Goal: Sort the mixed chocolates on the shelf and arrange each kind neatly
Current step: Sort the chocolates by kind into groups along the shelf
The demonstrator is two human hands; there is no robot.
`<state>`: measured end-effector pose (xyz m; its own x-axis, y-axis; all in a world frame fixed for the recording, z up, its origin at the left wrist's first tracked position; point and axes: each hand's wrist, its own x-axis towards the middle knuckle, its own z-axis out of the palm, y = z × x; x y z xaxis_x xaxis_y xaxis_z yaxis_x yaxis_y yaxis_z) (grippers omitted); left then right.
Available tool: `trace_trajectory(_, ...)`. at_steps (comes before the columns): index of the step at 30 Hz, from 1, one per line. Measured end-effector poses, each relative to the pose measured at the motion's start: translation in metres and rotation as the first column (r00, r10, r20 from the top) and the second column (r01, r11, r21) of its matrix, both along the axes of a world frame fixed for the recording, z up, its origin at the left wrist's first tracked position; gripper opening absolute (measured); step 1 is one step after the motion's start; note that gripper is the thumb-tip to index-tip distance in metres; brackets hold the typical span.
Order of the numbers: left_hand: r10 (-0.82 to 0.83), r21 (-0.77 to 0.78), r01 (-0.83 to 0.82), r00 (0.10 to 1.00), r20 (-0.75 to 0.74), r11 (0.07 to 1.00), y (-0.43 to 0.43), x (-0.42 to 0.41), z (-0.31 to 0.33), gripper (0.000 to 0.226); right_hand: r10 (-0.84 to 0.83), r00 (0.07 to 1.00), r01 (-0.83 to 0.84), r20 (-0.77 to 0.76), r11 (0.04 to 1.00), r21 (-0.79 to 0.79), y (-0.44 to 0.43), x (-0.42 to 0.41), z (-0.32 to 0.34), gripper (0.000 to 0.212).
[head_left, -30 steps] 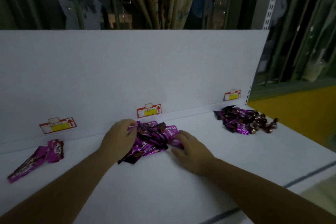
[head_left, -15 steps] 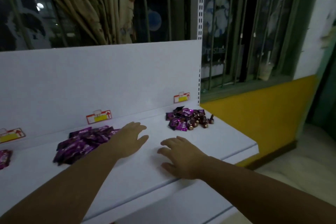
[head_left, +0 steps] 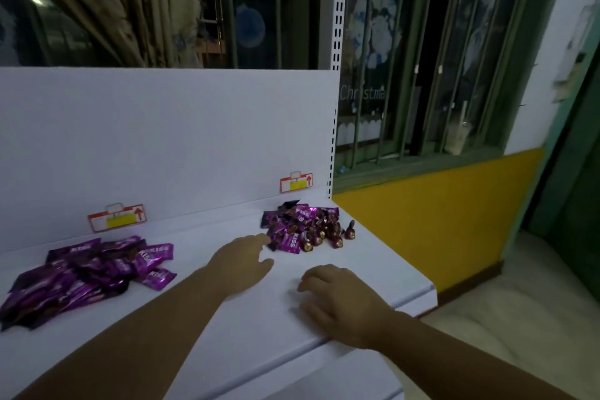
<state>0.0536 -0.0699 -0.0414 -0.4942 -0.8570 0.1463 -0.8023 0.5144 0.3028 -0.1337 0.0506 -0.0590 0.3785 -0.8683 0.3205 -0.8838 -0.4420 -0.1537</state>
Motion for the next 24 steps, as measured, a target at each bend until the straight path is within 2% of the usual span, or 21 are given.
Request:
trace_trajectory(5, 0.008, -0.017, -0.013, 0.97, -0.241, 1.0, -0.048, -0.026, -0.009, 0.03, 0.006, 1.0, -0.003, 0.018, 0.987, -0.162, -0.038, -0.026, 0.021, 0.034)
trace_trajectory(8, 0.032, 0.001, -0.034, 0.932, -0.361, 0.999, -0.076, -0.039, -0.013, 0.04, -0.053, 0.993, 0.075, 0.106, 0.973, -0.217, -0.066, -0.044, 0.043, 0.028)
trace_trajectory(12, 0.082, 0.073, -0.055, 0.892, -0.444, 0.996, -0.102, -0.05, -0.017, 0.049, -0.249, 0.946, 0.289, 0.209, 0.938, -0.193, -0.103, -0.076, 0.055, 0.023)
trace_trajectory(14, 0.098, 0.11, -0.049, 0.864, -0.493, 0.993, -0.116, -0.054, -0.02, 0.049, -0.327, 0.907, 0.374, 0.264, 0.915, -0.153, -0.125, -0.094, 0.054, 0.02)
trace_trajectory(17, 0.062, 0.086, -0.024, 0.878, -0.475, 0.996, -0.128, -0.062, -0.019, 0.043, -0.417, 0.87, 0.433, 0.262, 0.901, -0.002, -0.156, -0.117, 0.048, 0.02)
trace_trajectory(19, 0.031, 0.104, 0.019, 0.888, -0.459, 0.994, -0.135, -0.069, -0.013, 0.046, -0.43, 0.879, 0.418, 0.209, 0.903, 0.099, -0.177, -0.128, 0.039, 0.022)
trace_trajectory(21, 0.009, 0.185, 0.083, 0.894, -0.448, 0.979, -0.141, -0.076, -0.006, 0.057, -0.408, 0.899, 0.377, 0.16, 0.906, 0.194, -0.196, -0.134, 0.033, 0.027)
trace_trajectory(24, -0.023, 0.26, 0.12, 0.937, -0.349, 0.958, -0.146, -0.085, -0.002, 0.072, -0.325, 0.944, 0.29, 0.063, 0.903, 0.316, -0.222, -0.138, 0.024, 0.042)
